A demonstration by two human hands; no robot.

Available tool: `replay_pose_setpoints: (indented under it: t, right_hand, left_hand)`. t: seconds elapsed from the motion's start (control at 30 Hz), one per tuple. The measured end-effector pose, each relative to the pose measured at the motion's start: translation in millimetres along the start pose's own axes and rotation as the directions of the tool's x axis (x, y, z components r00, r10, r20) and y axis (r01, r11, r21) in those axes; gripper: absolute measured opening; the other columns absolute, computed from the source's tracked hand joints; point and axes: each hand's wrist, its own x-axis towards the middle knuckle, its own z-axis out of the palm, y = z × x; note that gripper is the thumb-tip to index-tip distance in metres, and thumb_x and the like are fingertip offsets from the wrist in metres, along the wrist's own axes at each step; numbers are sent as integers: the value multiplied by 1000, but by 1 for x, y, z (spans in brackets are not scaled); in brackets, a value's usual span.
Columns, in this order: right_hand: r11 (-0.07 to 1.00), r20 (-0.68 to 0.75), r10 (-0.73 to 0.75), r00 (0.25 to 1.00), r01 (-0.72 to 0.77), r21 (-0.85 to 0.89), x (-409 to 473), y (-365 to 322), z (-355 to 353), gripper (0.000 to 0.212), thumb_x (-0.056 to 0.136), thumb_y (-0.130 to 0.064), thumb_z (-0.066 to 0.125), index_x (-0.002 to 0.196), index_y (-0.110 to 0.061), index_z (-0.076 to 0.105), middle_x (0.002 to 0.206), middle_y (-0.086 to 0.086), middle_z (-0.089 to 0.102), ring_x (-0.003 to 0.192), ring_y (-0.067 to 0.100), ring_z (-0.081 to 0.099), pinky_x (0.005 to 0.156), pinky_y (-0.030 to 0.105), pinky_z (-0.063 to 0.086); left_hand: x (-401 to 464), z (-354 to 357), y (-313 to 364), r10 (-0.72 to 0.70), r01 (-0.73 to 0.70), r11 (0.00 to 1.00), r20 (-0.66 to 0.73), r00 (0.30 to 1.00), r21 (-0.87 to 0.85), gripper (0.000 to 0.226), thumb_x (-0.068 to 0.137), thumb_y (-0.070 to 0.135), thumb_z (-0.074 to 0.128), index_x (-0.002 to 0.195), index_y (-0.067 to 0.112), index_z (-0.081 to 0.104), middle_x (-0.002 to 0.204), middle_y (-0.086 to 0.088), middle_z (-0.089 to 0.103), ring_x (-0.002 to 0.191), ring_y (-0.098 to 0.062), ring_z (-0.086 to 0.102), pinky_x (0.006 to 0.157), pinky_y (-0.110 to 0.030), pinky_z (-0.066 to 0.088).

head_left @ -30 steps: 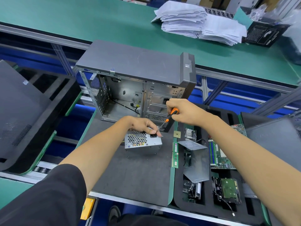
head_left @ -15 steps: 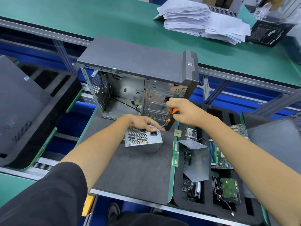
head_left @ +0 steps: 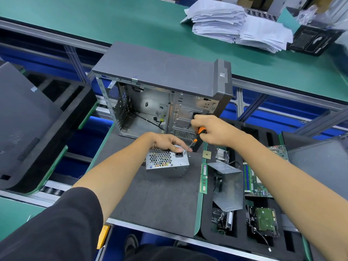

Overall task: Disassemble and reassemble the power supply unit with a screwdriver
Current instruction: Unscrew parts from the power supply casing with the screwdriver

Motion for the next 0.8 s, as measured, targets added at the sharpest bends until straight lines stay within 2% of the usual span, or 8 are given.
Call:
replay_pose_setpoints:
  t: [0.2, 0.33, 0.43, 0.57, 0.6, 0.67, 0.73, 0.8]
  right_hand:
    - [996, 59, -7, 998, 12, -87, 5, -6, -5, 19, 79, 1, 57, 82, -17, 54, 89, -4, 49, 83, 18, 52, 70, 43, 48]
    - [964, 125, -44, 991, 75, -257, 9, -12, -9, 8, 86, -19, 60, 88, -22, 53, 91, -6, 51, 85, 17, 53, 67, 37, 46]
    - [930, 161, -65, 985, 118, -348, 12, -16, -10, 8, 87, -28, 57, 90, -26, 49, 89, -9, 49, 80, 19, 54, 59, 34, 37]
    - [949, 166, -103, 981, 147, -279, 16, -25, -7, 31, 82, -10, 57, 98, -28, 38, 99, -4, 33, 62, 16, 45, 50, 32, 24]
    - [959, 170, -118, 978, 156, -235, 17, -28, -7, 32, 81, -6, 55, 97, -27, 38, 98, -3, 33, 64, 16, 44, 51, 32, 24]
    - [967, 187, -153, 970, 187, -176, 20, -34, -6, 29, 82, -7, 56, 98, -24, 40, 96, -2, 40, 74, 18, 45, 57, 33, 28]
    - [943, 188, -184, 965, 227, -244, 23, -39, -6, 25, 85, -16, 59, 100, -25, 42, 94, -1, 45, 78, 20, 48, 58, 36, 35]
    - [886, 192, -181, 965, 244, -394, 25, -40, -6, 15, 91, -27, 53, 104, -24, 46, 93, -2, 48, 77, 20, 49, 58, 35, 37]
  left_hand:
    - [2, 1, -2, 5, -6, 1000, -37, 999, -31, 35, 104, 13, 57, 138, 19, 60, 103, -6, 71, 97, -12, 64, 93, -22, 49]
    - [2, 2, -2, 0, -2, 1000, -60, 998, -30, 33, 103, 13, 59, 136, 17, 61, 104, -9, 70, 95, -8, 66, 95, -26, 49]
    - [2, 3, -1, -9, 7, 1000, -74, 997, -27, 36, 103, 12, 59, 138, 12, 60, 99, -5, 71, 90, -7, 66, 91, -24, 49]
    - [1, 4, 3, -30, 30, 1000, -83, 996, -7, 39, 104, 14, 58, 143, 12, 56, 95, 15, 74, 87, 4, 66, 79, -12, 49]
    - [1, 3, 3, -33, 33, 999, -85, 996, -4, 40, 104, 14, 58, 143, 13, 56, 96, 20, 73, 88, 8, 65, 81, -12, 48]
    - [2, 3, 2, -40, 37, 999, -88, 995, -33, 35, 103, 13, 59, 137, 20, 58, 110, 16, 70, 96, 11, 65, 90, -16, 50]
    - [1, 4, 3, -47, 39, 997, -109, 993, -70, 26, 102, 13, 61, 121, 30, 55, 113, 11, 68, 94, 9, 67, 87, -18, 51]
    - [1, 5, 3, -57, 47, 996, -128, 990, -76, 22, 101, 14, 62, 114, 30, 54, 104, 16, 70, 89, 9, 68, 81, -15, 51]
